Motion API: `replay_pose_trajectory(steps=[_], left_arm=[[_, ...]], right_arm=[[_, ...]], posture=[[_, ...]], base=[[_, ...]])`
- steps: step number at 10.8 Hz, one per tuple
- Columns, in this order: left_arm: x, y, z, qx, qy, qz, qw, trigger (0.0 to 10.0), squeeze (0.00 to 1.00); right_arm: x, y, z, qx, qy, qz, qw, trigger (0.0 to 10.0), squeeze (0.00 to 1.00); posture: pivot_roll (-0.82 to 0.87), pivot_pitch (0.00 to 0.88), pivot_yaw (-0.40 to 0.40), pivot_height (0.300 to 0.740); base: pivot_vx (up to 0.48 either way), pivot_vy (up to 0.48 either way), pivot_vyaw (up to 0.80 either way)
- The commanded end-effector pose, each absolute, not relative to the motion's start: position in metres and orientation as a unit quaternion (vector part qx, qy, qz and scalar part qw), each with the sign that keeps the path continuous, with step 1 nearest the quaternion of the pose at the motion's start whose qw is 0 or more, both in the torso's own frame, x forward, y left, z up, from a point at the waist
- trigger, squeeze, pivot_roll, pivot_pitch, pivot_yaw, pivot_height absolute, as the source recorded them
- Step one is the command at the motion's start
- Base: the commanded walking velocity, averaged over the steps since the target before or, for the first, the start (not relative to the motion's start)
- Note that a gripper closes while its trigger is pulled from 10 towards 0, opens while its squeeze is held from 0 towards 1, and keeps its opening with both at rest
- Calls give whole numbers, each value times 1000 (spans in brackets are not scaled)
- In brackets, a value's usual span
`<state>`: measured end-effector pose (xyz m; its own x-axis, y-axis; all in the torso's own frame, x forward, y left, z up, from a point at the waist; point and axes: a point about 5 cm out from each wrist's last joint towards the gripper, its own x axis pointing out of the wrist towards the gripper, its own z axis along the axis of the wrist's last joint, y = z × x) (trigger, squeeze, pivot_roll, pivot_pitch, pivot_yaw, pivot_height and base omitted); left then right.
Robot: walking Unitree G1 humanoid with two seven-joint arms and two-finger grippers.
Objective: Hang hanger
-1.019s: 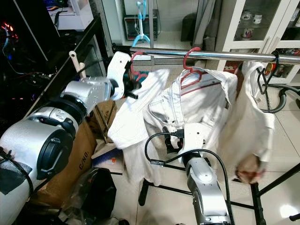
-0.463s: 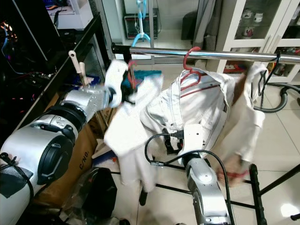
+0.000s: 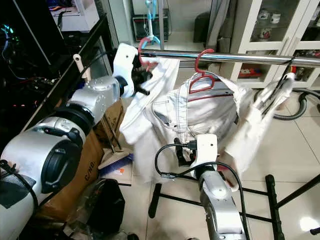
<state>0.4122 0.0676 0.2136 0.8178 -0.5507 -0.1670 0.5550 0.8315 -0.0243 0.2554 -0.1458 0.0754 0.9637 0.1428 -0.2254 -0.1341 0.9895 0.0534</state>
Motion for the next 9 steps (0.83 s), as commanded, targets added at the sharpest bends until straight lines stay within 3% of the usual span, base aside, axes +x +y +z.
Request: replay_pose_trajectory(steps=[1,4,7,9], left_arm=[[417,65,242,12,41,-285,958,10000,0],[421,79,237,1,67,-221,973,10000,0],[422,87,235,4,75,-201,977,10000,0],[419,91,216,-1,123,-189,974,10000,0]], right_arm=[[253,-144,80,17,106,73,992,10000,0],[238,-148,78,15,115,63,991,10000,0],[213,-157,75,12,135,40,990,10000,0],[199,-158,74,13,150,33,988,10000,0]], posture=[[-139,0,138,740],[-196,32,159,740],[-256,96,176,740],[-271,139,187,740]], base=[[0,0,0],[0,0,0],[0,0,0],[0,0,0]])
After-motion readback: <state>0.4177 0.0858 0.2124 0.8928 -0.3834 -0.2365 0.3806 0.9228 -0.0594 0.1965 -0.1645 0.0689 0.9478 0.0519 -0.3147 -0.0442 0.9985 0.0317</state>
